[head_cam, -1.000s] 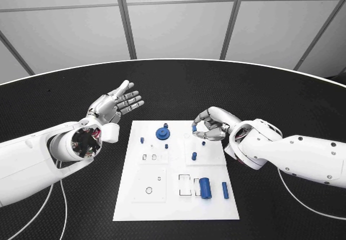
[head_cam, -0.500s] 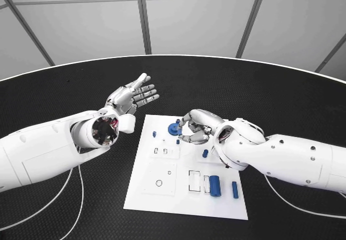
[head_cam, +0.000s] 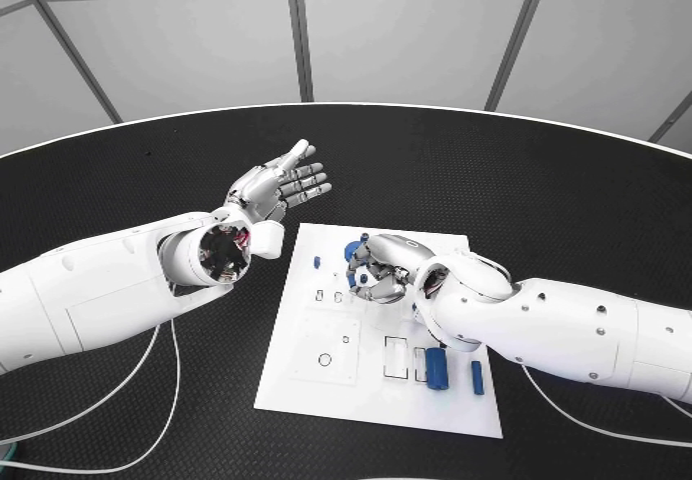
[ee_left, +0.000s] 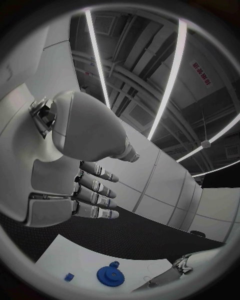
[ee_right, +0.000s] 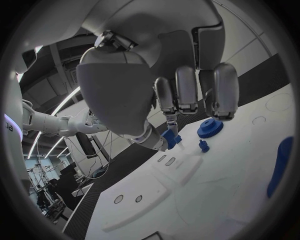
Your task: Assemble the parts on the task board
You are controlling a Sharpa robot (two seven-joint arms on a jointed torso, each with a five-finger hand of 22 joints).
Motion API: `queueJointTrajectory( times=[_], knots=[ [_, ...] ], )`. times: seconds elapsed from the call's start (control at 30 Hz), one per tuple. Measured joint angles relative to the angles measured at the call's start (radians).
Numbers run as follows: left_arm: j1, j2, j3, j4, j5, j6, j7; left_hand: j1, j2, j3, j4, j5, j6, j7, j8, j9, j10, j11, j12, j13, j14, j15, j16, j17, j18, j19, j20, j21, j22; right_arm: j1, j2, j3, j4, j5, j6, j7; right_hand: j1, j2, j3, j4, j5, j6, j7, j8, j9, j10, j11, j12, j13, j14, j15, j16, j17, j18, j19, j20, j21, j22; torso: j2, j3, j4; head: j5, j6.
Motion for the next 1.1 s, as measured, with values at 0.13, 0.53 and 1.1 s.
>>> queueJointTrajectory(
  times=[0.13, 0.53, 1.1],
  knots=[
    [0.000, 0.001, 0.000, 0.001, 0.000, 0.000, 0.000, 0.000, 0.000, 0.000, 0.000, 0.000, 0.000, 0.000, 0.000, 0.000, 0.000, 0.000, 0.000, 0.000, 0.000, 0.000, 0.000, 0.000, 0.000, 0.000, 0.000, 0.000, 0.000, -0.008, 0.007, -0.001, -0.005, -0.002, 0.006, -0.001, 0.000, 0.000, 0.000, 0.000, -0.001, -0.002, 0.002, 0.000, 0.000, 0.000, 0.000, 0.000, 0.000, 0.000, 0.000, 0.000, 0.000, 0.000, 0.000, 0.000, 0.000, 0.000, 0.000, 0.0001, 0.0011, 0.001, -0.003],
    [0.000, 0.001, 0.000, 0.003, 0.000, 0.002, -0.002, -0.005, 0.005, 0.000, 0.000, 0.000, 0.000, 0.000, 0.000, 0.000, 0.000, 0.000, 0.000, 0.000, 0.000, 0.000, -0.005, -0.001, 0.000, 0.000, 0.000, 0.000, -0.001, -0.021, 0.024, -0.004, -0.022, -0.003, 0.016, -0.010, 0.000, 0.000, 0.000, 0.000, 0.002, -0.009, 0.002, 0.000, 0.000, 0.000, 0.000, 0.000, 0.000, 0.000, 0.000, 0.000, 0.001, 0.000, 0.000, 0.000, 0.000, 0.000, 0.001, 0.0020, 0.0016, 0.002, -0.007],
    [0.000, -0.002, 0.000, 0.010, 0.000, 0.002, -0.004, -0.005, 0.005, 0.000, 0.000, 0.000, 0.000, 0.000, 0.000, 0.000, 0.000, 0.000, 0.000, 0.000, 0.000, 0.000, -0.005, -0.001, 0.000, 0.000, 0.000, 0.000, -0.001, -0.031, 0.043, -0.005, -0.050, -0.003, 0.018, -0.018, -0.006, 0.005, 0.002, -0.002, 0.003, -0.012, 0.005, 0.000, 0.000, 0.000, 0.000, 0.000, 0.000, 0.000, 0.000, 0.000, 0.001, 0.000, 0.000, 0.000, 0.000, 0.000, 0.002, 0.0023, 0.0016, 0.004, -0.015]
  ],
)
